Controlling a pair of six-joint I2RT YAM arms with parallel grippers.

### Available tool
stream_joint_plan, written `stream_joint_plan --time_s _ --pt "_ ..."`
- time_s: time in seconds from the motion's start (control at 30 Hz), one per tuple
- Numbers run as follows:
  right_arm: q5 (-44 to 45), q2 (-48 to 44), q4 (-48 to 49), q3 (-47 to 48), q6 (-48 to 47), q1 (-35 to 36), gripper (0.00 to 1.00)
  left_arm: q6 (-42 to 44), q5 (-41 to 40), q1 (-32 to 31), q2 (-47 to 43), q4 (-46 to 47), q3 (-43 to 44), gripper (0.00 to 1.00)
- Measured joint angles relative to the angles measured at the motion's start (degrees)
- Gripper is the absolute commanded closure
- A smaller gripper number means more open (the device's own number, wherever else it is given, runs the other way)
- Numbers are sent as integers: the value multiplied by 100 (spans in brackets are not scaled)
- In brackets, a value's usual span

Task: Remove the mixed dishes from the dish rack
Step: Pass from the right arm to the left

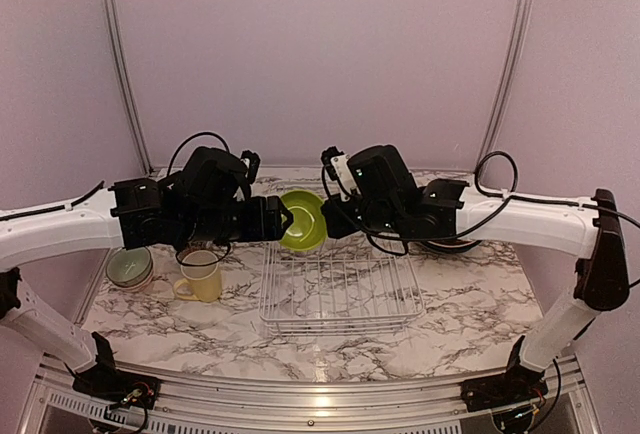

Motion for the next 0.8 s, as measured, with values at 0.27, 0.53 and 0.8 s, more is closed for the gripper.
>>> stream_joint_plan --time_s 0.27,0.53,0.8 --pt "105 -317 31 -236 149 24 100 83 -925 -234 708 -632 640 52" --pt "149 -542 72 -463 149 33 100 166 -1147 -238 1097 -935 1113 79" --pt "101 -710 249 -636 160 81 93 245 -1294 -289 1298 -1172 1296 100"
